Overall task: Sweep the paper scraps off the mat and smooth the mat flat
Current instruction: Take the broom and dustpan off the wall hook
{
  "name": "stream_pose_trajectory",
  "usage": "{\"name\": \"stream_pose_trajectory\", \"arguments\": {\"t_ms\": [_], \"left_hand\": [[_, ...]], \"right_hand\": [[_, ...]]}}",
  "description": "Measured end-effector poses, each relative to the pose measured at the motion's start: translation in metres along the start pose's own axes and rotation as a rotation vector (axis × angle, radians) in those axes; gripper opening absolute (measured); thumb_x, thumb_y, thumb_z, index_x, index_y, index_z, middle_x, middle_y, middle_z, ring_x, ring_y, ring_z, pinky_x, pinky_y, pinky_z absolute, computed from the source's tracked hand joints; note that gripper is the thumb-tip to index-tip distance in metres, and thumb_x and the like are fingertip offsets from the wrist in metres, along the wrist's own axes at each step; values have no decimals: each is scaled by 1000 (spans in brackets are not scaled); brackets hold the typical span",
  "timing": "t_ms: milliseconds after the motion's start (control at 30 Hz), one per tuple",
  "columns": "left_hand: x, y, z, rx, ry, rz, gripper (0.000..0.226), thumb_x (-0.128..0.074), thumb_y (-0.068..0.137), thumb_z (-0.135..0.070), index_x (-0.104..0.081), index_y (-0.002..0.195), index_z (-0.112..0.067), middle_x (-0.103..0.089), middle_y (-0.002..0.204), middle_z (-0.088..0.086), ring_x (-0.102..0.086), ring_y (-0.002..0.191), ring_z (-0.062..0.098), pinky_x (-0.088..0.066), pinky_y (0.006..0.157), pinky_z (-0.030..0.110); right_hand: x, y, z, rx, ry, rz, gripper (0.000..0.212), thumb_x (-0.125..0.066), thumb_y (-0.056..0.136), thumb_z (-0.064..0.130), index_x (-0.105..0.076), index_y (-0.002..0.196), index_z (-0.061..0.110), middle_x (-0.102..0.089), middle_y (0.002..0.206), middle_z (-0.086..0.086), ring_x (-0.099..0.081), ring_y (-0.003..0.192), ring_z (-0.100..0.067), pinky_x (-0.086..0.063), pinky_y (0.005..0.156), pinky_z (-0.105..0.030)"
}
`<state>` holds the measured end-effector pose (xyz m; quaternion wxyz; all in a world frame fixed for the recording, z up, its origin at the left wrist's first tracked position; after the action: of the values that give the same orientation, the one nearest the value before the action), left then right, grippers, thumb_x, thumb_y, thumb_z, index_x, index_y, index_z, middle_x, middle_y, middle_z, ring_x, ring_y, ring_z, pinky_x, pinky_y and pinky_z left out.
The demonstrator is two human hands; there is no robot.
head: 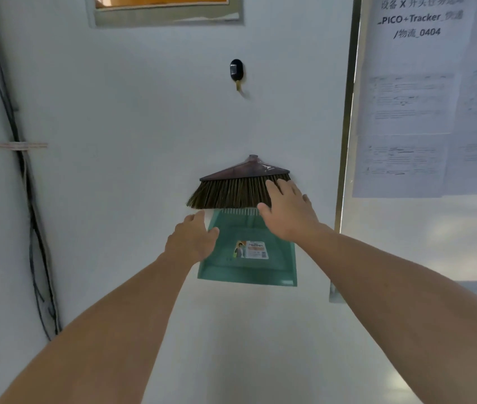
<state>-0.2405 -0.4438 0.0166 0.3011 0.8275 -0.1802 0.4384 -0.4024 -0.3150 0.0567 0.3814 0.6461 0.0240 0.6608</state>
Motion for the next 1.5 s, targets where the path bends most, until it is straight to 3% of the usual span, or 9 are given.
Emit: {"name": "stream_pose_trajectory", "arguments": {"t_ms": [200, 300, 467, 700, 933, 1033, 1167, 1367, 1500], "left_hand": [[-26, 74, 20, 49, -127, 158, 63, -55, 95, -39, -34, 148, -11, -45, 146, 11, -47, 129, 28, -39, 96, 31], [-37, 97, 21, 67, -171, 197, 55, -59, 93, -34, -45, 139, -9, -53, 135, 10, -52, 103, 21, -38, 80, 26], [-53, 132, 24, 88, -258, 261, 39, -61, 89, -28, -55, 123, -10, -59, 107, 7, -57, 92, 20, -47, 70, 26], [-68, 164, 25, 152, -416, 370, 22, -62, 86, -20, -60, 107, -13, -68, 104, 11, -68, 90, 26, -59, 80, 44], [-72, 178, 29, 137, -374, 347, 33, -57, 86, -20, -58, 117, -8, -65, 104, 11, -66, 89, 26, -60, 77, 40], [-70, 177, 27, 93, -291, 309, 43, -53, 90, -18, -48, 131, -5, -60, 110, 12, -62, 93, 24, -53, 63, 30], [-67, 174, 28, 29, -211, 215, 45, -47, 92, -15, -44, 136, -9, -56, 117, 13, -56, 96, 25, -50, 79, 34], [-47, 165, 22, 12, -191, 96, 36, -44, 94, -16, -40, 129, -10, -51, 99, 10, -56, 89, 29, -51, 77, 38], [-34, 147, 9, -50, -223, 109, 60, -44, 92, -8, -25, 147, -21, -53, 115, 14, -56, 99, 32, -50, 82, 38]], "right_hand": [[-24, 76, -8, -72, -1, 32, 62, -42, 101, 38, -21, 154, 15, -28, 156, -13, -29, 139, -35, -35, 109, -53], [-30, 101, -14, -100, -23, 37, 57, -43, 101, 32, -23, 152, 14, -30, 154, -14, -31, 136, -37, -37, 107, -50], [-37, 139, -25, -124, -64, 21, 51, -44, 101, 28, -31, 147, 12, -35, 147, -15, -34, 131, -36, -40, 103, -49], [-44, 177, -31, -154, -91, 15, 59, -53, 98, 23, -27, 150, 16, -33, 150, -11, -28, 138, -33, -34, 105, -52], [-57, 185, -28, -190, -157, -40, 48, -54, 98, 30, -37, 141, 16, -40, 137, -12, -38, 127, -33, -36, 96, -51], [-57, 186, -23, -183, -178, -53, 44, -55, 98, 30, -40, 137, 14, -39, 135, -13, -39, 124, -34, -37, 94, -51], [-43, 183, -14, -146, -259, -140, 44, -56, 97, 29, -40, 135, 13, -38, 134, -14, -42, 119, -35, -37, 90, -47], [-11, 166, -6, -133, -252, -277, 45, -57, 97, 29, -39, 134, 12, -46, 132, -11, -42, 120, -33, -35, 88, -48], [11, 145, -4, -151, -197, -301, 49, -60, 95, 31, -39, 135, 13, -48, 134, -10, -41, 122, -31, -34, 91, -48]]}}
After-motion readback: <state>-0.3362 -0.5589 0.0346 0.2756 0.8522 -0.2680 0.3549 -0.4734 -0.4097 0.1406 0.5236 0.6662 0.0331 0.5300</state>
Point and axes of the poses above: each hand's wrist, its own y-axis towards the middle knuckle, its own x-axis out of the back of the hand, z = x × y, the point moved 2 cm from there along y, towards the middle knuckle
